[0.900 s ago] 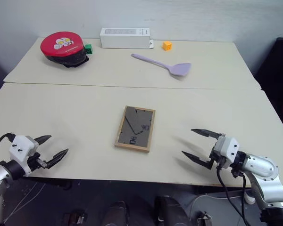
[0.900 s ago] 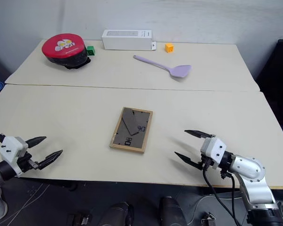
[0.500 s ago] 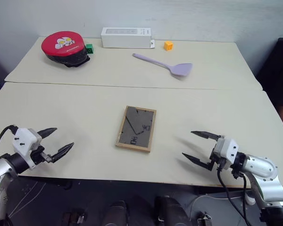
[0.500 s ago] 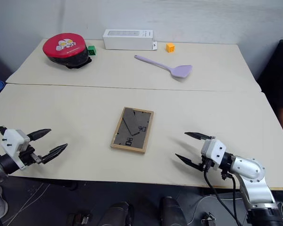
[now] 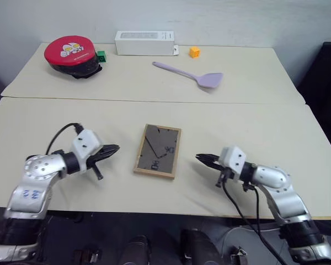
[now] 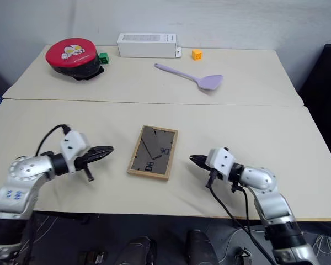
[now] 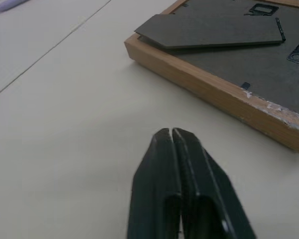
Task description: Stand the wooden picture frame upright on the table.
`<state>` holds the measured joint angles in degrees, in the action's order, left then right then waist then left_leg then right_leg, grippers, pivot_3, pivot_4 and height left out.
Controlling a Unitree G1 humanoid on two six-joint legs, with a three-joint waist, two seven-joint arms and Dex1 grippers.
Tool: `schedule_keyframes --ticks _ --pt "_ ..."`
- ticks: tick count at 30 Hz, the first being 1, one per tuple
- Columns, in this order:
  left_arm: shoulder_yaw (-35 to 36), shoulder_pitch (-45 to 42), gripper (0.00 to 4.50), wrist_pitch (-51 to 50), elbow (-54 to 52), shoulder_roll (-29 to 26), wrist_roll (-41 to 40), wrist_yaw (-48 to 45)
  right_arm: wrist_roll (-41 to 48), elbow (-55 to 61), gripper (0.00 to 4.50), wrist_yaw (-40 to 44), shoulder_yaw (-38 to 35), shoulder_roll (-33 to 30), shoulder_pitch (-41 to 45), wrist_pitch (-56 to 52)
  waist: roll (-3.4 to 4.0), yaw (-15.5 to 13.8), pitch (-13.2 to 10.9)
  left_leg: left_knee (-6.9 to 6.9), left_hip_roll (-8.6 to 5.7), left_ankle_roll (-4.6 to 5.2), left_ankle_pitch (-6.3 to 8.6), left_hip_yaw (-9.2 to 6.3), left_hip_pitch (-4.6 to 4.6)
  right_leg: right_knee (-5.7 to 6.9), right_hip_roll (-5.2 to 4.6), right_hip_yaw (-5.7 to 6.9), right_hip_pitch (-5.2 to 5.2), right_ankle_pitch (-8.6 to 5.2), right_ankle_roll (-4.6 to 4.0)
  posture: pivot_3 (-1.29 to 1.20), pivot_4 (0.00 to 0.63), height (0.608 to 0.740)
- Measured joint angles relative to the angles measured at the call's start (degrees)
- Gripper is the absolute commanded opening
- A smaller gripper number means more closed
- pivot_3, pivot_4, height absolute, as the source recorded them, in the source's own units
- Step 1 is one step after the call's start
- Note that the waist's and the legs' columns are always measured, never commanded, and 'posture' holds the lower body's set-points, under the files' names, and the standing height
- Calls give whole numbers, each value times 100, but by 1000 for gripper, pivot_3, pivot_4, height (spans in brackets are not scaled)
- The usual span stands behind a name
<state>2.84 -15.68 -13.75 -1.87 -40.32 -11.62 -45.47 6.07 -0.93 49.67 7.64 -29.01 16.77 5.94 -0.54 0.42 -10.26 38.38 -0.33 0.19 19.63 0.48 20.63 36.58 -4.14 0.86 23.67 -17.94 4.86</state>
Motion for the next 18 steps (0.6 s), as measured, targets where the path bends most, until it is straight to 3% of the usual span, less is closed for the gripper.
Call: schedule_keyframes --ticks 7,18 --pt "-618 -742 28 -104 870 535 499 207 -557 -769 0 -374 384 423 599 302 0 -20 0 21 0 2 3 -5 7 27 1 1 4 0 0 0 150 740" --pt "-759 -572 28 -212 533 804 505 163 -631 -897 0 -368 376 461 708 335 0 -16 0 46 1 6 9 -8 13 32 -3 2 2 0 0 0 150 740"
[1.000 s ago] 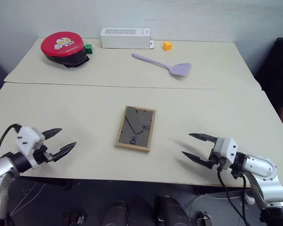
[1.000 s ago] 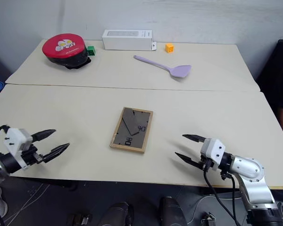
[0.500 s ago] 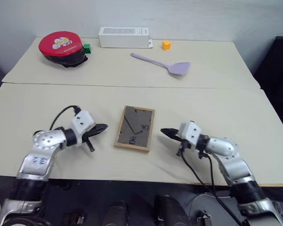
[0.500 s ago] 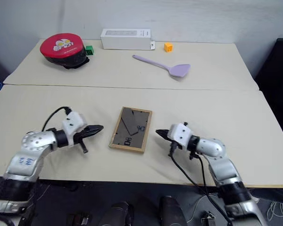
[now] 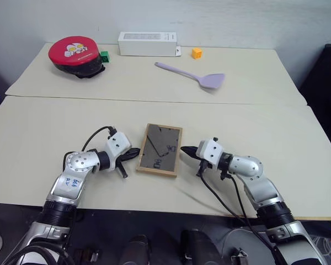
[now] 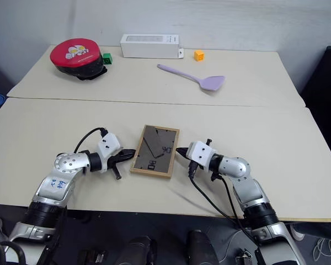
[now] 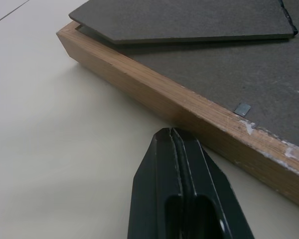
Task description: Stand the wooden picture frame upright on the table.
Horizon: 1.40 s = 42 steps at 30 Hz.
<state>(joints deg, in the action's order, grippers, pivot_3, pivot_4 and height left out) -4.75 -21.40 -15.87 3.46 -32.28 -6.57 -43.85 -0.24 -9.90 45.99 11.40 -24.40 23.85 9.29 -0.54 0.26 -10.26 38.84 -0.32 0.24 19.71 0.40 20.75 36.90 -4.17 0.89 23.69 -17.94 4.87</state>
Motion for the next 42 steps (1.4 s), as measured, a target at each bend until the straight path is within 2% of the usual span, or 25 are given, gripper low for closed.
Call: schedule_keyframes --ticks 9,13,16,18,19,20,24,26,29,33,38,42 --pt "125 190 28 -192 -182 8 -226 -126 55 -156 0 120 -17 21 -12 85 0 2 0 0 0 0 1 -1 0 -1 0 1 0 0 0 0 150 740" --pt "361 431 28 -696 -537 -57 -605 -215 228 -58 0 341 -67 -206 -98 167 0 4 0 0 1 0 1 -4 5 -2 -1 2 1 0 0 0 150 740" --pt "1021 557 579 -1938 -752 -560 -1463 -460 509 215 0 681 -275 -670 -335 164 0 3 -1 6 4 0 2 -17 19 -4 -1 10 6 0 0 0 150 740" --pt "1548 499 1198 -2854 -754 -931 -1958 -513 645 310 0 854 -425 -927 -449 136 0 10 0 7 4 0 2 -22 19 -6 -2 13 4 0 0 0 150 740" --pt "1700 326 1533 -3629 -728 -1224 -2345 -654 703 310 0 1000 -468 -1055 -478 138 -1 8 -1 11 4 0 2 -25 22 -8 -2 17 3 0 0 0 150 740" --pt "1778 230 1777 -3973 -721 -1346 -2523 -712 727 310 0 1070 -476 -1100 -481 141 1 12 0 9 3 0 2 -26 19 -7 -3 17 1 0 0 0 150 740" --pt "1762 -501 2917 -5773 -239 -1361 -3337 -843 719 258 0 1260 -385 -1086 -458 280 1 -15 0 19 -2 2 2 -37 30 -4 -4 22 1 0 0 0 150 740" --pt "1670 -795 3602 -6383 74 -1220 -3498 -825 678 186 0 1272 -300 -1036 -442 337 0 -5 -1 21 -4 2 3 -37 33 -2 -3 23 4 0 0 0 150 740" --pt "1437 -1210 4478 -6771 403 -1018 -3525 -701 603 106 0 1261 -228 -906 -391 364 0 -1 -1 23 -4 0 2 -37 37 -1 -2 25 7 0 0 0 150 740" --pt "1149 -1634 4478 -7254 945 -935 -3518 -583 498 55 0 1216 -184 -875 -280 428 0 29 -1 23 -2 -6 0 -36 38 2 5 23 11 0 0 0 150 740" --pt "528 -1687 4478 -7633 1128 -881 -4087 -554 459 125 0 1171 -138 -865 -291 408 0 45 -1 25 -1 -8 0 -39 38 2 3 21 11 0 0 0 150 740" --pt "468 -1930 4478 -7663 1546 -610 -4256 -259 397 313 0 1123 22 -715 -305 302 1 28 -1 27 -3 -10 -2 -38 36 6 3 22 11 0 0 0 150 740"
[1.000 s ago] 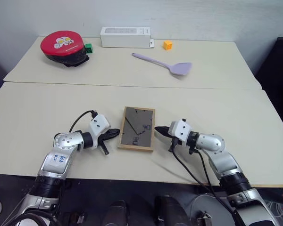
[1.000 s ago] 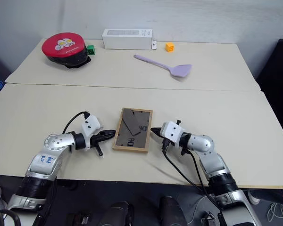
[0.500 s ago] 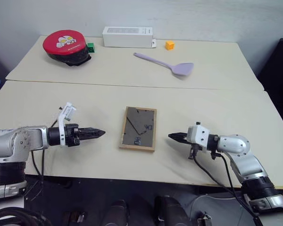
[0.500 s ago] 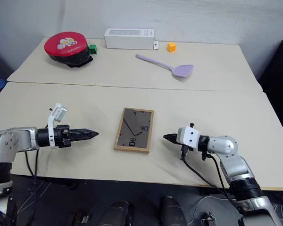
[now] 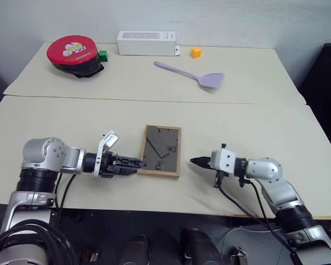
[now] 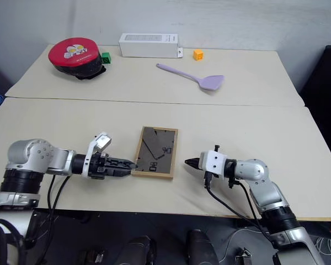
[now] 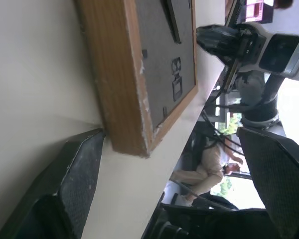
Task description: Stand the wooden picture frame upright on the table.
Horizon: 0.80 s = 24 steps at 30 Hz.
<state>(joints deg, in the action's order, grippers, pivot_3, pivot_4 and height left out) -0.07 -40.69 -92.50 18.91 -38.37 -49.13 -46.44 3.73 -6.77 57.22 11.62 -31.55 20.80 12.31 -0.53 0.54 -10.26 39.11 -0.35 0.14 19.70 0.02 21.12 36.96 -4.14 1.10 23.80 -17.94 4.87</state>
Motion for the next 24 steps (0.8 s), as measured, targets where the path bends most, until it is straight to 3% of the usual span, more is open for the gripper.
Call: schedule_keyframes --ticks 6,13,21,24 --pt "57 -159 4478 -52 197 192 11 274 -169 61 0 -107 171 69 1 -157 0 -46 0 6 -6 1 -1 -1 -1 0 -5 0 -3 1 1 0 150 740" --pt "-56 -220 4478 -38 188 -50 71 208 -212 296 0 -125 180 50 -183 -335 0 17 0 2 -1 -7 -4 -1 -4 4 2 -2 -2 1 1 0 150 740" --pt "53 -395 4478 118 285 395 389 353 -237 296 0 -179 179 52 -120 -403 4 -74 3 6 -14 -3 -8 -3 -8 0 -11 -1 -7 1 1 0 150 740" --pt "165 -428 3636 60 353 609 504 485 -282 295 0 -189 176 56 -120 -432 6 -89 4 6 -19 -1 -10 -8 -9 -1 -15 3 -10 1 2 0 150 740"
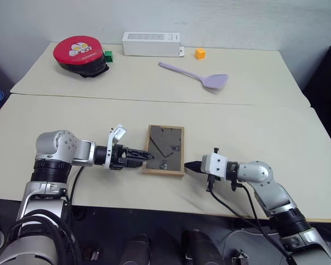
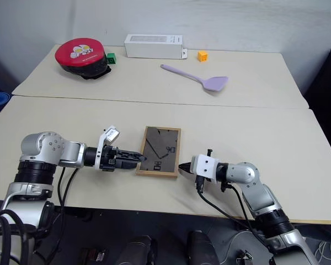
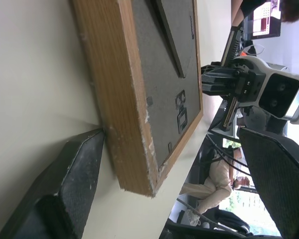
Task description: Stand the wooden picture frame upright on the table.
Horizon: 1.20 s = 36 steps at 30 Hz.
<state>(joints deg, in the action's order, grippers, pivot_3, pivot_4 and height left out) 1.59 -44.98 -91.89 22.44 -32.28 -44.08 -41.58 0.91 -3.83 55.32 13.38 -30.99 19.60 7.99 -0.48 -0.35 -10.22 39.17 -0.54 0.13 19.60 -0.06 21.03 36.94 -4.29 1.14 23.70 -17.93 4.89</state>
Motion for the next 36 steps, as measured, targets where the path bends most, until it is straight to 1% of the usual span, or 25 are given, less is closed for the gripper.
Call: schedule_keyframes --ticks 1,7,10,13,15,16,18,20,21,22,23,24,26,28,30,32,33,36 --pt "26 -11 3347 5 47 100 37 52 -10 0 0 -7 2 21 8 -22 0 -10 0 0 -1 0 0 -1 1 -1 0 1 0 0 0 0 150 740" --pt "228 -87 3347 -5 235 484 70 264 -72 0 0 -76 61 139 77 -68 0 -35 0 0 -2 0 0 -3 6 2 0 5 1 2 3 0 150 740" --pt "363 -87 2834 -15 302 546 68 349 -77 -3 0 -92 75 142 79 -69 0 -37 0 0 -2 0 0 -4 6 2 0 7 0 2 4 0 150 740" --pt "379 -5 1967 -16 291 518 28 374 -60 1 0 -88 67 95 73 -66 0 -15 0 0 -2 0 0 -4 9 2 1 6 3 2 4 0 150 740" --pt "432 64 1452 -25 257 417 -152 263 22 28 0 -57 -47 -59 -28 -58 -1 12 0 -1 0 -1 0 -10 13 -1 1 11 3 2 4 0 150 740" --pt "459 82 1269 -53 234 327 -211 231 82 33 0 -22 -121 -176 -96 -53 -1 34 0 -2 0 -1 0 -10 12 -1 1 10 2 2 4 0 150 740" --pt "568 181 1272 -65 167 120 -267 178 299 47 0 99 -344 -351 -269 -15 0 64 0 -5 2 -2 0 -8 9 -1 4 9 2 2 4 0 150 740" --pt "767 407 1272 -20 -33 -36 -298 106 720 124 342 265 -642 -463 -446 -77 0 115 -1 -8 12 -9 0 -6 9 0 12 7 4 2 4 0 150 740" --pt "876 638 1272 166 -280 -107 -310 4 1103 273 541 371 -805 -463 -483 -237 2 154 -2 -10 17 -12 0 -7 9 0 15 6 5 2 3 0 150 740" --pt "912 798 1272 333 -452 -159 -322 -96 1386 437 914 442 -939 -463 -487 -387 4 184 -3 -10 20 -16 -1 -8 9 0 15 6 5 2 3 0 150 740" --pt "900 970 1272 590 -721 -213 -316 -229 1758 665 1140 528 -1086 -469 -464 -633 3 189 -4 -10 22 -19 -2 -12 9 -6 17 9 4 2 3 0 150 740" --pt "858 1163 1272 952 -1013 -271 -281 -388 2021 829 1464 585 -1131 -478 -401 -913 4 192 -4 -10 22 -20 -1 -11 9 -12 16 7 5 2 2 0 150 740" --pt "742 1655 1272 2059 -1674 -405 -54 -834 2677 1211 2205 619 -1129 -500 -118 -1916 5 202 -4 -11 23 -21 0 -11 7 -21 14 5 6 0 0 0 150 740" --pt "673 1957 1272 2885 -1959 -373 158 -1092 3073 1461 2865 511 -1081 -488 266 -2751 7 177 -5 -10 23 -21 0 -14 9 -28 11 8 6 -1 -3 0 150 740" --pt "623 2109 1272 3412 -2023 -241 299 -1171 3251 1582 3531 373 -939 -352 676 -3308 7 146 -5 -10 21 -18 0 -16 12 -32 8 10 5 -1 -4 0 150 740" --pt "587 2203 1272 3654 -2078 -190 371 -1178 3275 1571 4264 274 -743 -47 1001 -3564 7 115 -5 -11 21 -13 3 -16 16 -37 8 10 8 -1 -3 0 150 740" --pt "554 2226 1272 3714 -2115 -188 388 -1178 3238 1529 4461 218 -647 94 1142 -3596 7 112 -5 -11 19 -11 4 -14 19 -36 7 8 12 -1 -3 0 150 740" --pt "422 2264 1272 3878 -2214 -145 397 -1216 2977 1145 4461 -66 -432 510 1609 -3627 7 66 -5 -10 17 -6 6 -12 24 -36 5 9 14 -1 -3 0 150 740"
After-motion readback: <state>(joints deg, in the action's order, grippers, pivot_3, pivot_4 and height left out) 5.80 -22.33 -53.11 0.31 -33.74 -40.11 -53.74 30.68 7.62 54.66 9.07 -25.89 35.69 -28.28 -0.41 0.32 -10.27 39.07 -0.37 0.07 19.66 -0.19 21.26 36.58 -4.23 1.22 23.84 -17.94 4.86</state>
